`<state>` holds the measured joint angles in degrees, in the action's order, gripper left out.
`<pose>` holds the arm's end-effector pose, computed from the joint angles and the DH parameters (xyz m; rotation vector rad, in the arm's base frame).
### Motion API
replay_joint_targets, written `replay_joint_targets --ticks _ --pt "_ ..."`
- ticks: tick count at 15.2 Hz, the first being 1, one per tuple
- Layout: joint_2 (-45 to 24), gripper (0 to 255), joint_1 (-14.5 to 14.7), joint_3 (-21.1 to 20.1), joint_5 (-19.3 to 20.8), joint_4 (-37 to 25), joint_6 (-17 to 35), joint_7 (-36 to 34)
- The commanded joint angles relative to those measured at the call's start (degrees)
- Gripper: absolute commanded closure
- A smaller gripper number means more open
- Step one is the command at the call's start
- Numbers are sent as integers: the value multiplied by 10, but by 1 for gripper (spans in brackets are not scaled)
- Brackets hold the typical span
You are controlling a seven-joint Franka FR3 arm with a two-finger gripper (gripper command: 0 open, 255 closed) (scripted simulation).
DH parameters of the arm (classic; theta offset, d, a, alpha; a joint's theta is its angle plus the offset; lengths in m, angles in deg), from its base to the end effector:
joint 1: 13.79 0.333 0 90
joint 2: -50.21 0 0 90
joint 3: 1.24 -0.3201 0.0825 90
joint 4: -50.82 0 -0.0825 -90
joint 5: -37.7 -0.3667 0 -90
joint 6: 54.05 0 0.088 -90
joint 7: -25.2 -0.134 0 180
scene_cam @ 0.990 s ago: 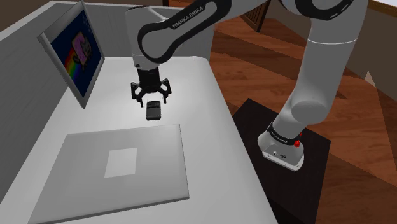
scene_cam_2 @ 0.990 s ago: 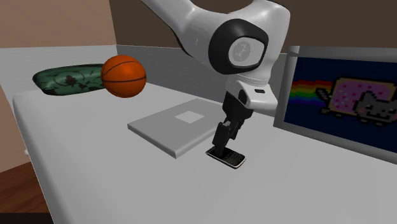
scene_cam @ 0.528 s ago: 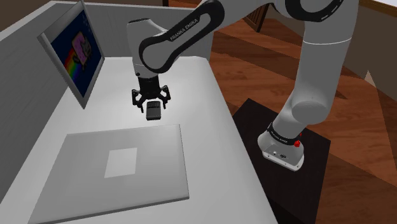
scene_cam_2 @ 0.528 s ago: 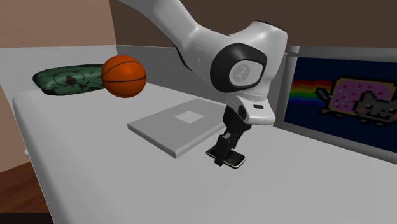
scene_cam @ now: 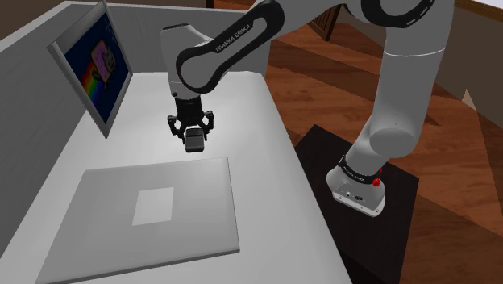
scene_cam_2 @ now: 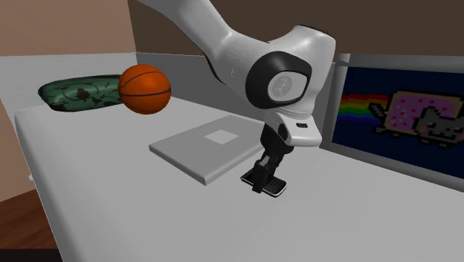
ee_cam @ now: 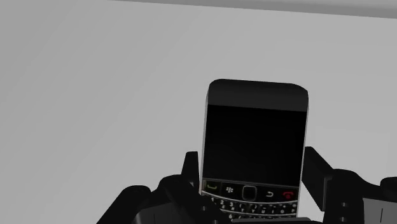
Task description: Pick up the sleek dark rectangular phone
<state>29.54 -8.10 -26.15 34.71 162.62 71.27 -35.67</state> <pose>0.5095 0.2950 0.2920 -2.9323 0.8725 0.3108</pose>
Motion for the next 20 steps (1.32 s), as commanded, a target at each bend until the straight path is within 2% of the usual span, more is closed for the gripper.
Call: replay_joint_targets --ticks 1,3,18,20 --pt "-1 255 0 0 0 0 0 0" --pt "-1 255 0 0 0 0 0 0" --pt "59 255 -10 -10 -22 -44 -99 1" --pt "59 255 -10 -10 -22 -44 -100 1"
